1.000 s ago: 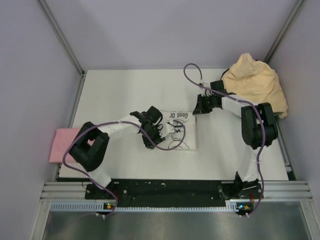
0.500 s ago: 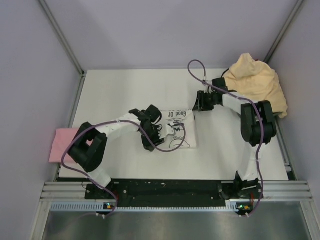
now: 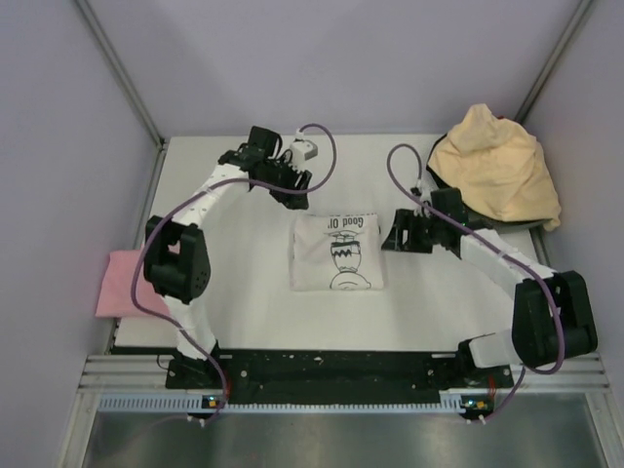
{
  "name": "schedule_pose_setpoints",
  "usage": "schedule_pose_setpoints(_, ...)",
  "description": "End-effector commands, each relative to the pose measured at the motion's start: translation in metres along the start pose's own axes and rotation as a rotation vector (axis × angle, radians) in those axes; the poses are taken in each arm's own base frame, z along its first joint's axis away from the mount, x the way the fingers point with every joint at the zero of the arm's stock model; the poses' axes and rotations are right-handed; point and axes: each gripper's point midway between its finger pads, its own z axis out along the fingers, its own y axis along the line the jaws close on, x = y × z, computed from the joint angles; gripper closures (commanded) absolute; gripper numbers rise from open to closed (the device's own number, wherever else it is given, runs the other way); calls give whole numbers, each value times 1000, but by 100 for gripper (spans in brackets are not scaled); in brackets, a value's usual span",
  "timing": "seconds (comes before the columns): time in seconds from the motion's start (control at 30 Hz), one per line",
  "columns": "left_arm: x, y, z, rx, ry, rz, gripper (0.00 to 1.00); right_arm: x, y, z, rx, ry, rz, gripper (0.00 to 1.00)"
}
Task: Fold and stack the t-shirts
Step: Smooth out wrinkles on the folded tshirt
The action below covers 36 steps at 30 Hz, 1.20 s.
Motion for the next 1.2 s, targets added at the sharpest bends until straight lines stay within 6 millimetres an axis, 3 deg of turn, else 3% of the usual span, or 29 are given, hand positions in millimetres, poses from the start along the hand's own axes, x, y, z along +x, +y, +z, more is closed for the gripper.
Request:
schedule_pose_setpoints(0.0,0,21,41,36,-5,-167,44,48,21,2,-81,92,49,35)
schedule_pose_setpoints(0.2,23,22,68,97,58,-211,45,96,32,11,-158,188,109,43)
schedule_pose_setpoints(0.3,33,19,73,123,75,-214,51,108,33,14,-177,211,125,46)
schedule_pose_setpoints(0.5,44,19,81,147,98,-221,89,118,34,16,-200,244,149,60)
schedule_pose_setpoints(0.57,48,21,81,148,112,-229,100,120,33,17,-197,243,150,72)
schedule_pose_setpoints(0.7,39,40,81,103,70,-244,100,128,27,19,-172,268,166,100)
schedule_pose_setpoints(0.9,34,79,84,-13,37,-310,100,147,22,14,-154,318,191,100)
schedule_pose_setpoints(1.1,42,78,95,22,62,-309,100,148,23,10,-160,315,182,100)
schedule_pose_setpoints(1.13,41,77,95,27,59,-306,95,144,25,10,-163,306,178,100)
schedule_pose_setpoints(1.17,41,76,96,30,60,-303,83,141,26,10,-164,296,173,98)
